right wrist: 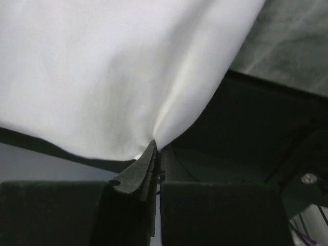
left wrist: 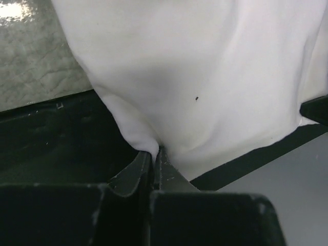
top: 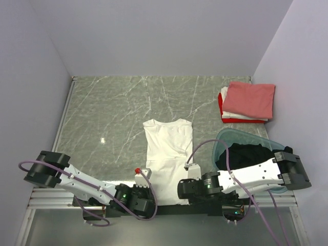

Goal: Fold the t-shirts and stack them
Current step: Fold the tshirt

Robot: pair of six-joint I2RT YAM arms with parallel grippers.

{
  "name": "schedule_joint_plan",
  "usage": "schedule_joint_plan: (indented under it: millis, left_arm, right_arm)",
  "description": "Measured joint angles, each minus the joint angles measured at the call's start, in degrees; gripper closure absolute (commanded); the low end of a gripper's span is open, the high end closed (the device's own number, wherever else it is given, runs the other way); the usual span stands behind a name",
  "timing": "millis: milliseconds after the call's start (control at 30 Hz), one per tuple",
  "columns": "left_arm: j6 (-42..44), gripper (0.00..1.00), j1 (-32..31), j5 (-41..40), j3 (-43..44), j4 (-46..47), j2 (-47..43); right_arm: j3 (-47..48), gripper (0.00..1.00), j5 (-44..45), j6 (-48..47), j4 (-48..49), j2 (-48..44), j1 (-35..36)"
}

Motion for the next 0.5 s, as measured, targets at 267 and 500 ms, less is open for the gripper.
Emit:
schedule_joint_plan:
  millis: [267,500]
  left_arm:
    - [-1.6,0.99,-0.5,2.5,-3.6,-1.6,-8.9]
    - [0.1,0.99,3.7,3.4,-6.1,-1.4,-17.2]
  right_arm:
    - [5.4,1.00,1.6,2.1,-8.0,-1.4,0.5]
    - [7.0,1.00,4.8,-0.9,-9.1,-5.3,-6.1]
